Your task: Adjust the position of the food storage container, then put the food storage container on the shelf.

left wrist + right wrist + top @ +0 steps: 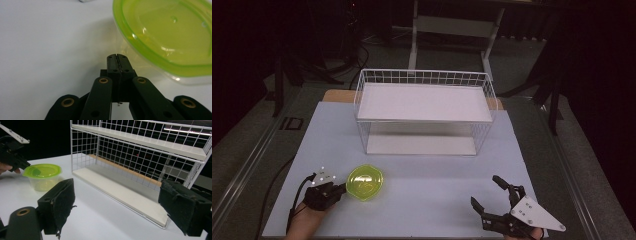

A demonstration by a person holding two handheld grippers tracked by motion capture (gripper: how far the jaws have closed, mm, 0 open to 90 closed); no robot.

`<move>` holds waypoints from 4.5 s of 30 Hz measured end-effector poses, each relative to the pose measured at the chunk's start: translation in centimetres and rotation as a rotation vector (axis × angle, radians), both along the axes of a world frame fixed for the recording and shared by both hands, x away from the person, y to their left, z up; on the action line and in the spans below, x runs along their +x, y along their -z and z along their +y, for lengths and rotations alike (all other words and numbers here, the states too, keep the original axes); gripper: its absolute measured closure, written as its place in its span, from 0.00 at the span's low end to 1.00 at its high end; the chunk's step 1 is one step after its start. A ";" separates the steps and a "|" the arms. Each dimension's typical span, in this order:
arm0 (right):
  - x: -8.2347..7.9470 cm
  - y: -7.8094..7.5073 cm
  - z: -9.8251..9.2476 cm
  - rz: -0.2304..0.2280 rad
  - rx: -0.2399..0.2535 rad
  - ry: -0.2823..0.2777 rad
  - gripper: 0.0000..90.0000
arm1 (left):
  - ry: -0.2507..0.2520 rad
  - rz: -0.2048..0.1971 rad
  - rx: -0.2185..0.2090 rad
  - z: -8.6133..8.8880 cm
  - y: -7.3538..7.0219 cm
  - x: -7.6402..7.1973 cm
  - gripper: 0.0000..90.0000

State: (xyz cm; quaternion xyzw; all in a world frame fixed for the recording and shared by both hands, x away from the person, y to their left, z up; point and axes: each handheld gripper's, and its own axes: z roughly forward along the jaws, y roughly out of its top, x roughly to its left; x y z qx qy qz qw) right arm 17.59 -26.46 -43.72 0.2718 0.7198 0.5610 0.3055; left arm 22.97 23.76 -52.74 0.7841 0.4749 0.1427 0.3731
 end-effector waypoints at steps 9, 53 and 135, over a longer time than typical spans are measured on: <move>0.0 0.0 0.0 -0.003 -0.005 0.000 0.15 | 0.082 0.024 -0.036 -3.8 -0.1 0.0 1.00; -0.1 -0.2 -0.2 -0.009 -0.003 -0.010 0.15 | 0.195 0.103 -0.083 -10.9 0.0 3.5 1.00; 5.1 -2.4 3.0 0.172 -0.085 -0.042 0.17 | 0.444 -0.280 -0.348 -14.3 -8.9 0.5 0.06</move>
